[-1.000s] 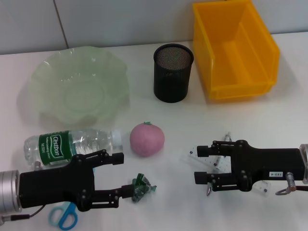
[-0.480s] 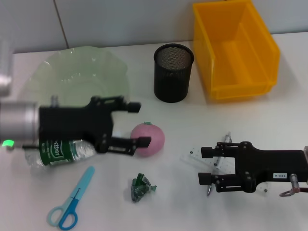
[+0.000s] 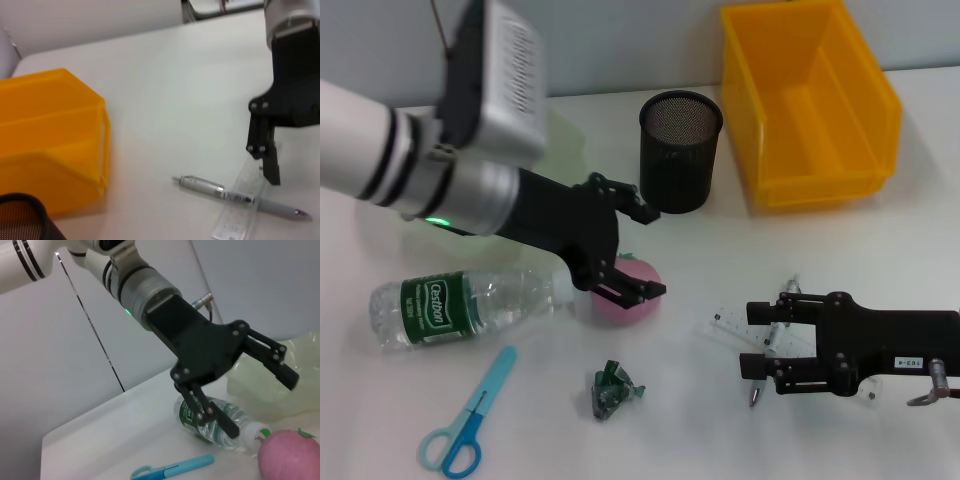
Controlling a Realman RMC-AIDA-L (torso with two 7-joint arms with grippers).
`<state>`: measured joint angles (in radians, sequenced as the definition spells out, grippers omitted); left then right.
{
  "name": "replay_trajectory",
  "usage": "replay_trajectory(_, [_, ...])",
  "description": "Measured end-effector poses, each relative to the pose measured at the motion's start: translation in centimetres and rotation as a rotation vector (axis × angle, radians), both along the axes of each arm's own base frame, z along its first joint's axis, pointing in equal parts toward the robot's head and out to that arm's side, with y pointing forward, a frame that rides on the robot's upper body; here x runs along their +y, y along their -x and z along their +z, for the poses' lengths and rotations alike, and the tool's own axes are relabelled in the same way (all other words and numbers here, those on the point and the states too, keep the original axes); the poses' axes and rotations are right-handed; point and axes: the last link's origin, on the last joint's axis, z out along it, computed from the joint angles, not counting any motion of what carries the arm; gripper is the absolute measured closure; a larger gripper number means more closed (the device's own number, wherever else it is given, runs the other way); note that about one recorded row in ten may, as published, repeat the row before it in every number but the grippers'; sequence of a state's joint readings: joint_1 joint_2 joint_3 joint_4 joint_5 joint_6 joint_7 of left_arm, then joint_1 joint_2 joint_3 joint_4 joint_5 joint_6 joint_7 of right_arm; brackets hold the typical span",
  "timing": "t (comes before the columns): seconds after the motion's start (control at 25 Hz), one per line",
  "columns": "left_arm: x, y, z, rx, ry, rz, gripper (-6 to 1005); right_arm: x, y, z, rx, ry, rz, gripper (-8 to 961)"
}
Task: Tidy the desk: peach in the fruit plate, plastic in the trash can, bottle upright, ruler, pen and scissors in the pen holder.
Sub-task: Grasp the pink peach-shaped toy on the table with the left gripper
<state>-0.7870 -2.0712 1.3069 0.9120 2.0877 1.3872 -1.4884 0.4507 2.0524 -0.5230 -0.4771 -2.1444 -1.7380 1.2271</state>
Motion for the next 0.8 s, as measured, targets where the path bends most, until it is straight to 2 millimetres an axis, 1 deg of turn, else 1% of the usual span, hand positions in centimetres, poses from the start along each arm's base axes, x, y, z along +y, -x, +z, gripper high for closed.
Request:
replay_trajectory(0.12, [0.0,-0.2,-1.0,0.058,-0.006,-0.031,243,0.0,0.0,0.0,0.0,0.0,0.0,185])
replay_trajectory(0.2, [-0.1,-0.1,-2.1,0.134,-0.013,-0.045,247,0.0,0.0,0.0,0.0,0.001,-0.002,184])
replay_trajectory(0.28, [-0.1,-0.1,-2.3,0.149,-0.017,-0.046,252,0.0,-0.1,0.0,0.0,0.001,-0.003,184])
replay_trajectory(0.32, [-0.1,0.1,-3.0,0.187,-0.03,-0.049,254,0.0,-0.1,0.0,0.0,0.001,-0.004,184])
replay_trajectory(0.36, [-0.1,0.1,-3.0,0.187,-0.03,-0.049,256,0.0,-0.1,0.0,0.0,0.001,-0.004,184])
replay_trajectory(0.4, [-0.2,0.2,-3.4,0.21,-0.037,-0.051,258,0.0,-0.1,0.0,-0.001,0.001,-0.004,184])
replay_trajectory(0.76, [0.1,0.6,-3.9,0.235,-0.066,-0.039,279,-0.1,-0.1,0.0,-0.003,0.005,-0.002,184])
replay_trajectory(0.8, [0.1,0.8,-4.0,0.25,-0.076,-0.041,281,-0.1,-0.1,0.0,-0.002,0.005,-0.003,184])
